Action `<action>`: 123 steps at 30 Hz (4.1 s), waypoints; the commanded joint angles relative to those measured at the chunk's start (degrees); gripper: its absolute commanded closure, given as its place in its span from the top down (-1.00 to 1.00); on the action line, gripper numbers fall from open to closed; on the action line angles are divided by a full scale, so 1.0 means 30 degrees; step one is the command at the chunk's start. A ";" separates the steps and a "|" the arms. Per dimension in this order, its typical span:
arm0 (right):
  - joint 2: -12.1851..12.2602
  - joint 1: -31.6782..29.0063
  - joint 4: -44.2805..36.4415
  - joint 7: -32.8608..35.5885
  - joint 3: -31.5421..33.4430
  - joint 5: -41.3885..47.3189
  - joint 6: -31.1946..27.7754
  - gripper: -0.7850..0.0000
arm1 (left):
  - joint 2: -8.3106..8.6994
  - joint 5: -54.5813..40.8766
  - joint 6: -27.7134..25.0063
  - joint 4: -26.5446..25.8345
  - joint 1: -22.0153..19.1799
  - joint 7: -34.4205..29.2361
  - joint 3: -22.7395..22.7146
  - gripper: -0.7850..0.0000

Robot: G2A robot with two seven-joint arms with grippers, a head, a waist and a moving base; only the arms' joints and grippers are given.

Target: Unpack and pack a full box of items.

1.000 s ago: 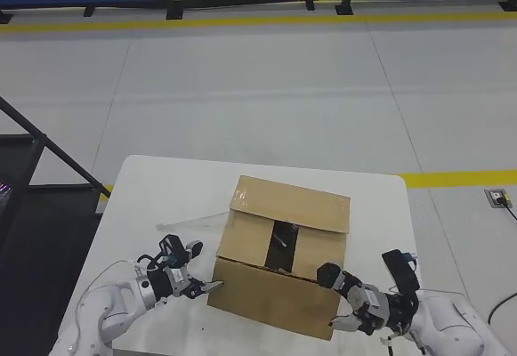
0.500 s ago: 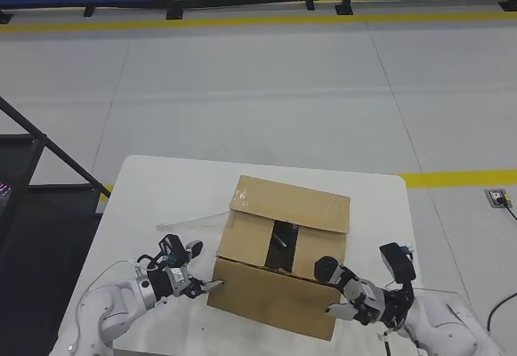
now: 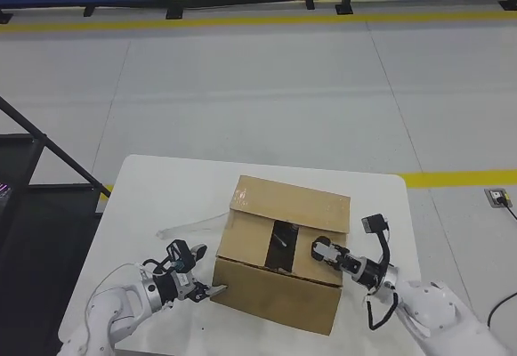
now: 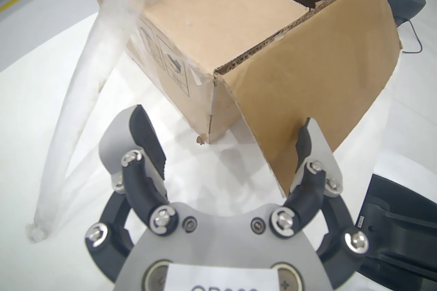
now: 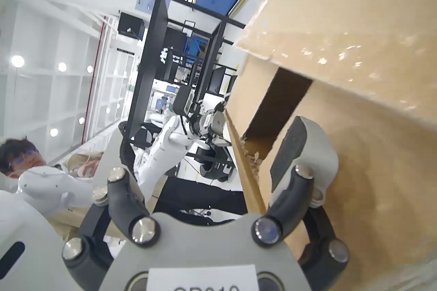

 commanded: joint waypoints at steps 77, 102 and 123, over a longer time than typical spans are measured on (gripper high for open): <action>-0.5501 0.9643 0.8734 0.2329 -0.5265 -0.0341 0.3587 1.00 | 0.0538 -0.0144 0.2383 -0.1756 0.2274 0.5110 -0.0810 1.00; -0.7281 1.0642 0.7479 0.2226 -0.6288 0.1952 0.0341 1.00 | -0.0190 -0.3667 0.7206 -0.3149 0.0866 0.3087 0.1133 1.00; -0.6336 0.7313 0.3141 0.3480 -0.2471 -0.0587 -0.2974 1.00 | -0.0017 -0.5481 0.9031 -0.2969 0.3127 0.3454 -0.2636 1.00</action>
